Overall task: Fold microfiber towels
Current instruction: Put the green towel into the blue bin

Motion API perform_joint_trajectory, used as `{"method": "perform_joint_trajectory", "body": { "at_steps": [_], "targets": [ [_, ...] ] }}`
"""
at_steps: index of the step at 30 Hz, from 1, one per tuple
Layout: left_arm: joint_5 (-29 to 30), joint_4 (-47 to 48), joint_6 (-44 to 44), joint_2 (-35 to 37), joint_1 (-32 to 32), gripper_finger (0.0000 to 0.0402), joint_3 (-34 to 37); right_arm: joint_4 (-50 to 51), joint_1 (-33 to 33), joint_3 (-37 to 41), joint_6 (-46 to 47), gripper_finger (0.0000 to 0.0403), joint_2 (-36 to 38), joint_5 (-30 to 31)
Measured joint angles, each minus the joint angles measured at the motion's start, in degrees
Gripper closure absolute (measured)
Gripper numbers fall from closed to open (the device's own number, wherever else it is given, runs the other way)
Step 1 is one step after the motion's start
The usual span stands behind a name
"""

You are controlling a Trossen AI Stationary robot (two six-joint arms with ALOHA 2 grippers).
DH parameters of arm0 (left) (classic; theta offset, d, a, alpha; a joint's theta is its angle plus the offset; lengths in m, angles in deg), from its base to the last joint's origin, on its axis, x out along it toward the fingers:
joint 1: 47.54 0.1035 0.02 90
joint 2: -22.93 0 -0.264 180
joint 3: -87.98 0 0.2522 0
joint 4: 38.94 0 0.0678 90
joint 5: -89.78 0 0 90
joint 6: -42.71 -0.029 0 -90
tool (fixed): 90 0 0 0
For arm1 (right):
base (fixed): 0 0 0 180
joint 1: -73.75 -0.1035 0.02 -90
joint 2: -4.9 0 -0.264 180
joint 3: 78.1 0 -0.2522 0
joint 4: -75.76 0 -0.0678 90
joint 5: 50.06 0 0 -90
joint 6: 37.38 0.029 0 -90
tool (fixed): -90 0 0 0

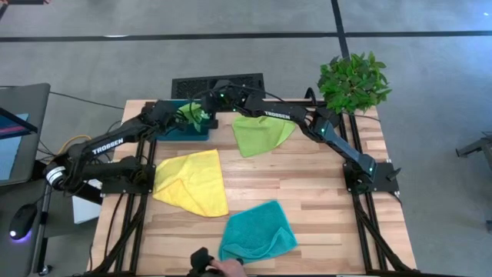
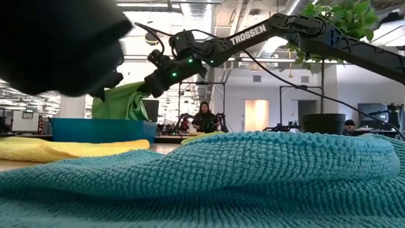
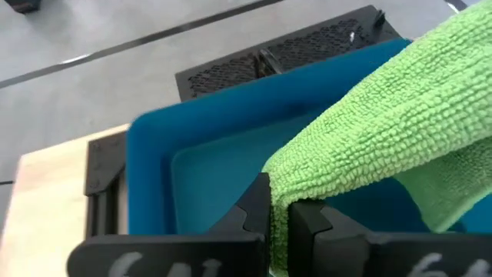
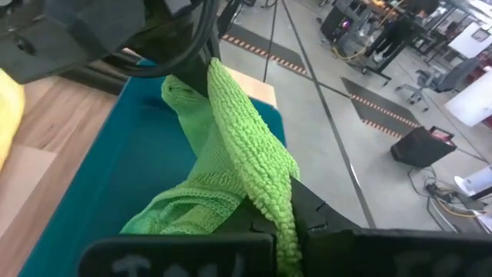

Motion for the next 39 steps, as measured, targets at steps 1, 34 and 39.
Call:
{"method": "perform_joint_trajectory", "body": {
  "at_steps": [1, 34, 39],
  "targets": [
    [-0.4, -0.6, 0.0, 0.0, 0.0, 0.0401, 0.6, 0.4, 0.0, 0.0, -0.3, 0.0386, 0.0, -0.1],
    [2.3, 9.0, -0.6, 0.0, 0.3, 0.0401, 4.3, 1.7, -1.2, -0.2, -0.3, 0.0269, 0.4, -1.0],
    [0.5, 6.7, -3.7, 0.0, 0.3, 0.0401, 4.2, 2.1, -2.0, -0.1, -0.4, 0.022, 0.7, 6.2]
  ]
}}
